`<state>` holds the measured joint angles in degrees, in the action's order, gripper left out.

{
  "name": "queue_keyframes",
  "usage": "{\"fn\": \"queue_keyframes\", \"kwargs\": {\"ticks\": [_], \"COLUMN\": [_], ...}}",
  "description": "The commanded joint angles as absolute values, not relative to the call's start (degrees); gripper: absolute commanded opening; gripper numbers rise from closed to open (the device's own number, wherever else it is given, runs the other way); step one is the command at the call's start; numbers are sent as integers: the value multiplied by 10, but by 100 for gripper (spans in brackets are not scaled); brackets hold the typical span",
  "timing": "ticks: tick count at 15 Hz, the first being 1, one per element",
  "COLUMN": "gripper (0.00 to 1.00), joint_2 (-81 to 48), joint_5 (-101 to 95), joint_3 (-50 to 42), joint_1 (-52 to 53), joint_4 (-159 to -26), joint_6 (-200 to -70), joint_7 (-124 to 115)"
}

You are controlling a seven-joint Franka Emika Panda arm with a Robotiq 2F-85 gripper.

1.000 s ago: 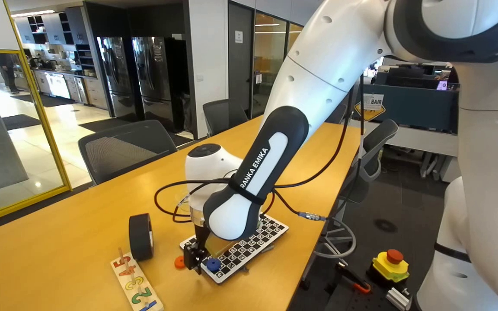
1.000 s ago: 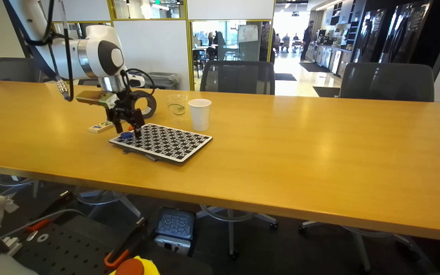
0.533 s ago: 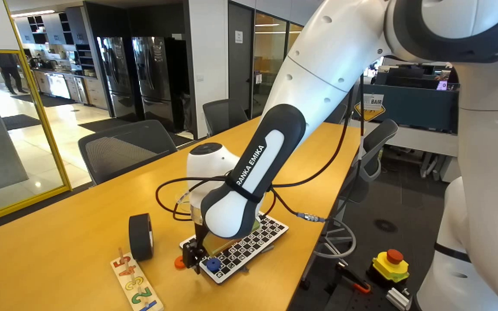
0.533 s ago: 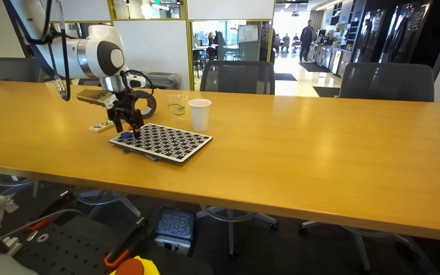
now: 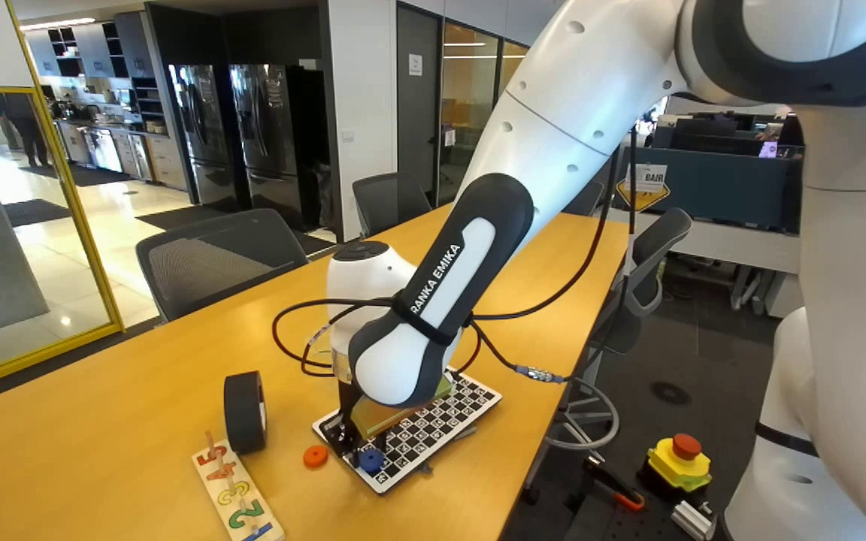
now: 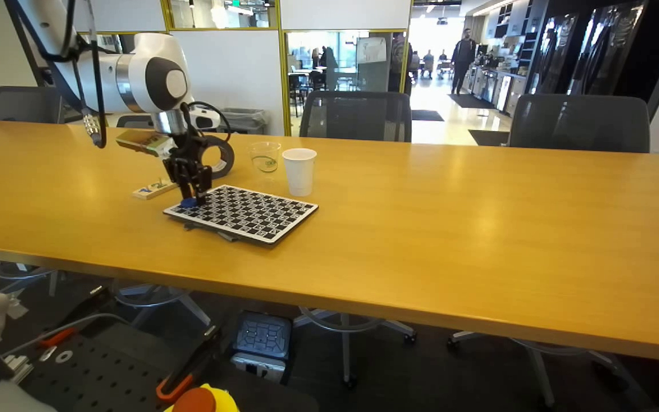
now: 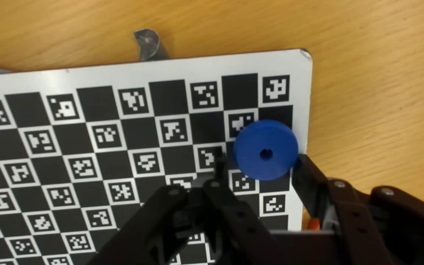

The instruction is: Put two rings in the clear cup and the rest in the white cup

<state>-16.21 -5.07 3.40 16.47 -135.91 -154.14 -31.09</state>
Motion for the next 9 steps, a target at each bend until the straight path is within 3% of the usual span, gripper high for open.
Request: {"fn": "queue_keyframes", "kwargs": {"ticks": [1,2,9], "gripper": [20,16,16], "joint_2": [-147,-148,-134], "joint_5": [-39,-40,-38], "joint_3": [34,34,33], "joint_1": [162,162,155], "joint_4": [-1364,-1363,-1350], "joint_6": [-1535,-1534,-1515], "joint_7": [-305,-306,-298]}}
